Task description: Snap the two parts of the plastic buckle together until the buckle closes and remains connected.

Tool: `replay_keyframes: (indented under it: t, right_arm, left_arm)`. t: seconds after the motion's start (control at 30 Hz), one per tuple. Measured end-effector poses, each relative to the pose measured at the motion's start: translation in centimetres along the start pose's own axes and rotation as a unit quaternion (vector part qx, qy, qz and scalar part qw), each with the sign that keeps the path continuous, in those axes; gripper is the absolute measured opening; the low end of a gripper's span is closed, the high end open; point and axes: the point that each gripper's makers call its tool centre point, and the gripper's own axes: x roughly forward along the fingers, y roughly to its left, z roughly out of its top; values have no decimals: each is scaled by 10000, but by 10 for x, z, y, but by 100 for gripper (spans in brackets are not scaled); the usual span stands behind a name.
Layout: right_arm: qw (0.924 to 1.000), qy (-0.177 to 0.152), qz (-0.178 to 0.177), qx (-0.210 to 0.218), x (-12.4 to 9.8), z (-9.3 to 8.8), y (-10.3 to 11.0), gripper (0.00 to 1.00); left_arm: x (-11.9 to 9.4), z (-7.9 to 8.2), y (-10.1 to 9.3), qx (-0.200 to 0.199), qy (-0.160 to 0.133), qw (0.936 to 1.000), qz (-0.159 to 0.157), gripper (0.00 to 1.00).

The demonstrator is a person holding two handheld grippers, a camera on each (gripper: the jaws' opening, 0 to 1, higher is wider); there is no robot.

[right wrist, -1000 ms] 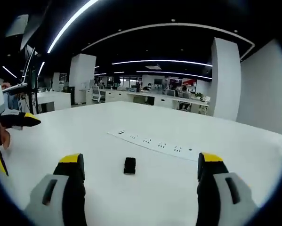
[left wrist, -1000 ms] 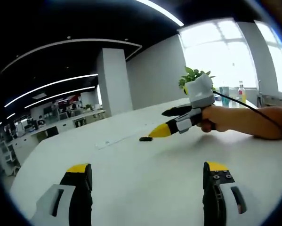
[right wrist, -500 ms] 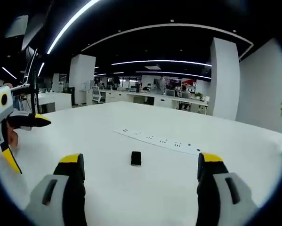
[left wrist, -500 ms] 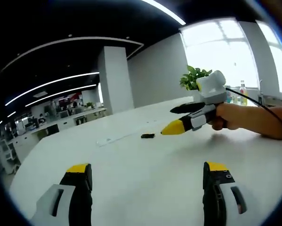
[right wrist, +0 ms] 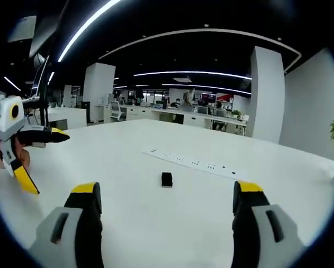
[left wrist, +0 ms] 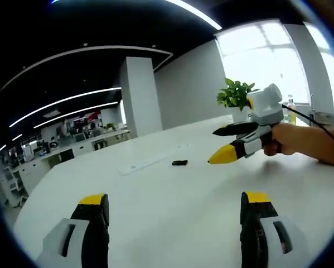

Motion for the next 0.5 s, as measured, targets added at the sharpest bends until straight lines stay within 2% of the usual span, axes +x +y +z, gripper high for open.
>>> replay_keyframes:
  t: [0.13, 0.23, 0.5]
  right_arm:
    - [10000, -43, -43, 8, -9, 0, -1, 100]
    - [10000, -41, -34, 76, -14, -1, -2, 100]
    - [9999, -39, -79, 75, -29, -5, -1, 100]
  left_arm:
    - [4, -2, 4, -43, 8, 10000, -1, 100]
    - [4, 10, 9, -386, -369, 9986, 9, 100]
    - [2, 10, 6, -341, -430, 9985, -54, 100]
